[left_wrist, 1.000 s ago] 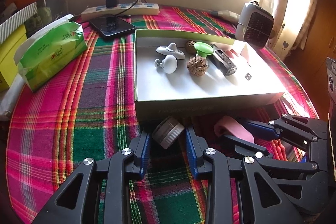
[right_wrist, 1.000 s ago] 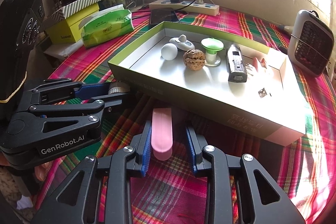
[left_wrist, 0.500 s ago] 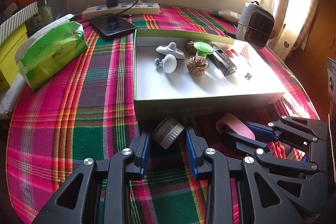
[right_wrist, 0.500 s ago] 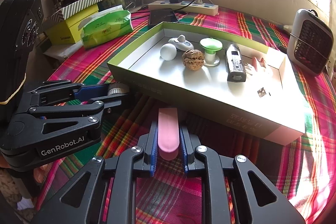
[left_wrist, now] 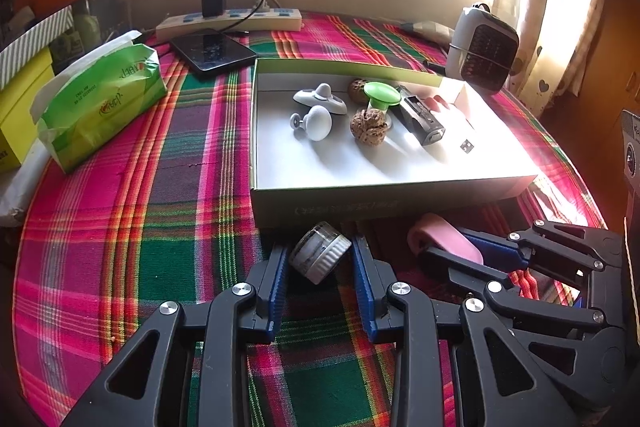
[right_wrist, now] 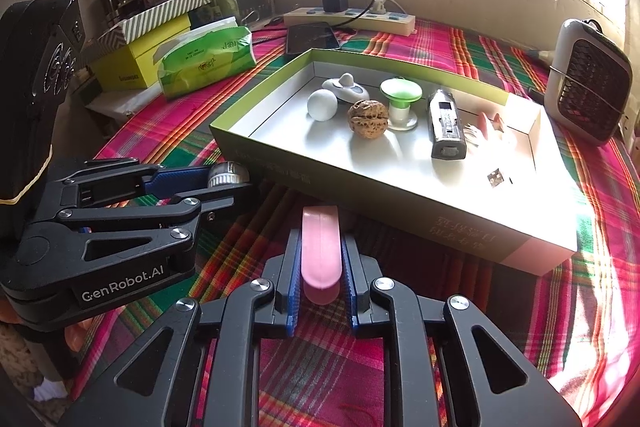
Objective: Organize objects
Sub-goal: 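Carry the white jar into the box while the right gripper carries the pink item there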
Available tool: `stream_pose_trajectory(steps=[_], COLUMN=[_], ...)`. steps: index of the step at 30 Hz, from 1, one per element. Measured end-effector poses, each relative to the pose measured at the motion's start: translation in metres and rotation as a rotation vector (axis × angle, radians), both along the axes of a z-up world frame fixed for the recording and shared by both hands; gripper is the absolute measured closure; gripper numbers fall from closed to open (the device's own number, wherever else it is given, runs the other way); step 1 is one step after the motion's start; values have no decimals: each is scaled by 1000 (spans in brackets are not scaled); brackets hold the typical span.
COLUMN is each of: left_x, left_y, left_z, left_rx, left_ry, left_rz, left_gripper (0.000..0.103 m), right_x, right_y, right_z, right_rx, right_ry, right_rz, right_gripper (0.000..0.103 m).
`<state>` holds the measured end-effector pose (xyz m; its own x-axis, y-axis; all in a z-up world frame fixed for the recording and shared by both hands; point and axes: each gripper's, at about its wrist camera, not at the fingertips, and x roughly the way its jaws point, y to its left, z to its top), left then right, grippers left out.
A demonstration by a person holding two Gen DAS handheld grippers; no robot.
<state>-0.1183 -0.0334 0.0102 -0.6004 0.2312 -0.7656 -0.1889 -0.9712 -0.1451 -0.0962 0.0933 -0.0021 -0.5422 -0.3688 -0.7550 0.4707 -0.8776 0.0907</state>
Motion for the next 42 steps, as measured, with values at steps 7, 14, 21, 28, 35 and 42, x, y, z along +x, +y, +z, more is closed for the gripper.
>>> stream_pose_trajectory(steps=[7, 14, 21, 28, 35, 42], left_x=[4, 7, 6, 1, -10, -25], left_y=[3, 5, 7, 9, 12, 15], left_z=[6, 14, 25, 33, 38, 41], left_rx=[0, 3, 8, 11, 17, 17], left_ry=[11, 24, 44, 55, 65, 66], left_rz=[-11, -18, -22, -27, -32, -33], left_gripper=[75, 75, 75, 75, 75, 75], right_x=[2, 5, 5, 2, -8, -23], right_y=[4, 8, 14, 13, 17, 21], right_z=[3, 12, 26, 34, 37, 39], right_rx=[-15, -32, -47, -44, -45, -40], right_ry=[2, 18, 40, 54, 53, 51], right_rz=[-6, -12, -25, -29, -49, -65], right_gripper=[84, 84, 84, 84, 84, 84])
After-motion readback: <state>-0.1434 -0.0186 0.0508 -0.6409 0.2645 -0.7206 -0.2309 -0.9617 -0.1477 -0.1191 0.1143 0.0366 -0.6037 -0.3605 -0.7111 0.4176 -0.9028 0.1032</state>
